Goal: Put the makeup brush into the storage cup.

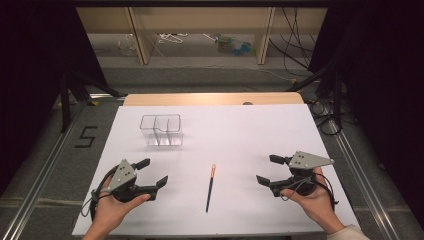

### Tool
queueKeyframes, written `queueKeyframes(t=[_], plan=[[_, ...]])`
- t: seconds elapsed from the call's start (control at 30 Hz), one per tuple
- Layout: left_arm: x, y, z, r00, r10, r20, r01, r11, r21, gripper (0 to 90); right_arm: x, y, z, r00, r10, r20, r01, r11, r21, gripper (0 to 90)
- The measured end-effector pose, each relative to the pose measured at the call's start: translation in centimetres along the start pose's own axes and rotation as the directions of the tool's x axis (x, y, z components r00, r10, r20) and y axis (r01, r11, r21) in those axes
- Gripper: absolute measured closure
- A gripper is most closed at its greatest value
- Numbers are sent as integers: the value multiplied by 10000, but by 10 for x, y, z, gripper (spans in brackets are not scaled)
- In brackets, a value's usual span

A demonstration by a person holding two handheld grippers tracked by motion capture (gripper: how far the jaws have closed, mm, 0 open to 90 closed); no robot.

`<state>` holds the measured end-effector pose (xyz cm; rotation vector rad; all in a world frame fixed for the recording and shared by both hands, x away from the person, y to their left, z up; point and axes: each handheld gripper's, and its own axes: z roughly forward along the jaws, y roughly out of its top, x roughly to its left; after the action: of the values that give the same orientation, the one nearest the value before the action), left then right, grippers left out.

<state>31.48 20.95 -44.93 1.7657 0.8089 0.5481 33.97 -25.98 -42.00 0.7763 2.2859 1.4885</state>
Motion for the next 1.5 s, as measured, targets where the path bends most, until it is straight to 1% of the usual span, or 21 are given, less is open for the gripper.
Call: queueKeyframes(t=[0.23, 0.37, 0.4, 0.5, 0.63, 0.67, 0.73, 0.77, 0.8, 0.9, 1.0, 1.03, 1.07, 1.1, 1.17, 1.2, 1.27, 1.4, 1.43, 1.47, 1.5], plan=[[0, -1, 0, 10000, -41, -3, 41, 9995, 309, 160, 0, 0, -1, 9997, 209, -97, -206, 9995, 253, 161], [-1, 2, 1, 10000, -20, -90, 24, 9993, 372, 161, 1, 0, 0, 9998, 171, 63, -172, 9998, 60, 161], [-2, 3, 1, 9998, 71, -178, -62, 9986, 527, 163, 1, 0, -1, 9998, 208, -49, -206, 9993, 300, 161], [-5, 7, 4, 9999, -120, 72, 112, 9949, 1000, 165, -1, 0, 0, 9998, 189, 28, -190, 9995, 254, 161], [-11, 14, 10, 9993, 181, 326, -230, 9875, 1557, 167, -1, -1, 1, 9997, 228, 93, -229, 9996, 159, 161], [-14, 18, 15, 9985, 334, 440, -410, 9818, 1853, 168, 0, -1, 1, 9996, 247, 110, -250, 9995, 193, 161], [-16, 20, 17, 9983, 314, 482, -403, 9794, 1978, 177, 0, -1, 1, 9996, 248, 100, -251, 9992, 318, 161], [-20, 25, 25, 9969, 404, 680, -551, 9716, 2303, 182, 0, -1, 1, 9996, 257, 74, -259, 9990, 358, 161], [-20, 25, 25, 9969, 404, 680, -551, 9716, 2303, 189, 0, -1, 1, 9997, 245, 58, -247, 9990, 383, 161], [-27, 32, 35, 9950, 533, 850, -752, 9567, 2810, 203, 0, -1, 1, 9997, 237, 72, -240, 9989, 401, 161], [-34, 41, 50, 9901, 720, 1208, -1109, 9280, 3556, 221, 0, -1, 2, 9997, 242, -41, -240, 9986, 476, 161], [-34, 41, 50, 9901, 720, 1208, -1109, 9280, 3556, 225, 0, -2, 2, 9997, 242, -45, -240, 9985, 494, 161], [-38, 43, 57, 9888, 652, 1346, -1129, 9157, 3857, 228, 0, -2, 3, 9997, 251, -45, -249, 9984, 498, 161], [-38, 43, 57, 9888, 652, 1346, -1129, 9157, 3857, 232, 0, -2, 3, 9995, 274, -133, -268, 9986, 455, 161], [-43, 47, 67, 9860, 686, 1522, -1282, 8950, 4272, 241, 0, -2, 3, 9996, 249, -156, -239, 9979, 607, 161], [-43, 47, 67, 9860, 686, 1522, -1282, 8950, 4272, 247, 0, -2, 3, 9996, 249, -156, -239, 9979, 607, 161], [-47, 49, 72, 9848, 696, 1592, -1347, 8847, 4464, 251, 0, -2, 3, 9997, 231, -129, -222, 9976, 661, 161], [-54, 52, 84, 9763, 727, 2038, -1684, 8466, 5049, 260, -1, -2, 4, 9999, 83, -84, -78, 9985, 547, 161], [-56, 53, 90, 9725, 808, 2182, -1871, 8293, 5265, 270, -1, -2, 4, 9999, 70, -90, -65, 9984, 567, 161], [-56, 53, 90, 9725, 808, 2182, -1871, 8293, 5265, 272, -1, -2, 5, 9999, 87, -133, -81, 9990, 448, 161], [-59, 52, 94, 9751, 703, 2105, -1759, 8231, 5400, 275, 0, -2, 3, 10000, 48, 49, -51, 9978, 658, 161]])
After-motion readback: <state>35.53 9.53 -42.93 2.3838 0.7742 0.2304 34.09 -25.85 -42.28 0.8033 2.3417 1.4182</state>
